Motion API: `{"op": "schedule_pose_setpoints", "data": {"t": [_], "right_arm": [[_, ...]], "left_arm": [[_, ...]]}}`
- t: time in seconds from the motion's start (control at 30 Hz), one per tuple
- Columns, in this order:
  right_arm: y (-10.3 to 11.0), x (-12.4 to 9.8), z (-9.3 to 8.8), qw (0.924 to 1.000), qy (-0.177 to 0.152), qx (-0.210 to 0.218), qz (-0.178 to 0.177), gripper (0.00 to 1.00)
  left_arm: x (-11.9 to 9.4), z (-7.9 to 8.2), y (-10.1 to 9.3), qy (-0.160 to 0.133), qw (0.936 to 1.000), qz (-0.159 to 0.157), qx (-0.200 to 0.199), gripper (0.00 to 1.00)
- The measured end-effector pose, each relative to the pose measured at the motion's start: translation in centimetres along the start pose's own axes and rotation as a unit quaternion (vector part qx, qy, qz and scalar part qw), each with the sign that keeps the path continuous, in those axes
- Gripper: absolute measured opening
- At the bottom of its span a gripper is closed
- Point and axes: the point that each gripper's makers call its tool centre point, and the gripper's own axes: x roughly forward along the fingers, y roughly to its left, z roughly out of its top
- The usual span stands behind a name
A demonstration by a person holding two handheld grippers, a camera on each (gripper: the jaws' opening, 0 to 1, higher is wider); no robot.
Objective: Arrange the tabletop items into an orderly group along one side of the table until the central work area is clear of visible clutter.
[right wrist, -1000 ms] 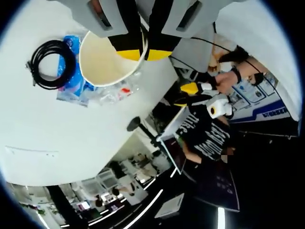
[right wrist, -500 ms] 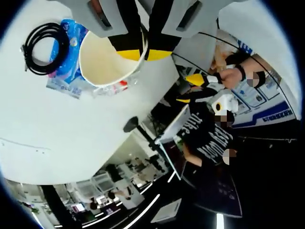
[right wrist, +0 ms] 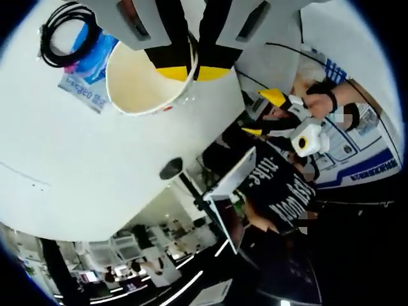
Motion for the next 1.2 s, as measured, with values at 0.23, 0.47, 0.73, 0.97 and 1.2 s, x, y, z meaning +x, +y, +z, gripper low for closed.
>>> {"op": "schedule_pose_setpoints", "data": {"t": [0.23, 0.47, 0.73, 0.97, 1.2], "right_arm": [[-2.8, 2.2, 1.4, 0.9937, 0.052, -0.095, -0.028, 0.00], [-4.3, 3.6, 2.5, 0.9741, 0.107, -0.192, -0.053, 0.00], [-6.7, 5.1, 3.7, 0.9232, 0.179, -0.325, -0.100, 0.00], [-8.0, 5.9, 3.8, 0.9030, 0.210, -0.358, -0.110, 0.00], [-10.0, 6.8, 3.5, 0.8988, 0.232, -0.352, -0.120, 0.00]], "left_arm": [[0.0, -0.6, -0.3, 0.006, 1.0000, -0.001, 0.000, 0.61], [-0.1, -1.1, -0.9, 0.013, 0.9999, -0.003, 0.010, 0.60], [-0.1, -1.3, -0.8, 0.012, 0.9999, 0.002, -0.001, 0.59], [-0.1, -1.6, -0.8, 0.012, 0.9999, 0.005, -0.007, 0.58], [-0.2, -1.6, -1.1, 0.010, 0.9998, 0.007, -0.014, 0.58]]}}
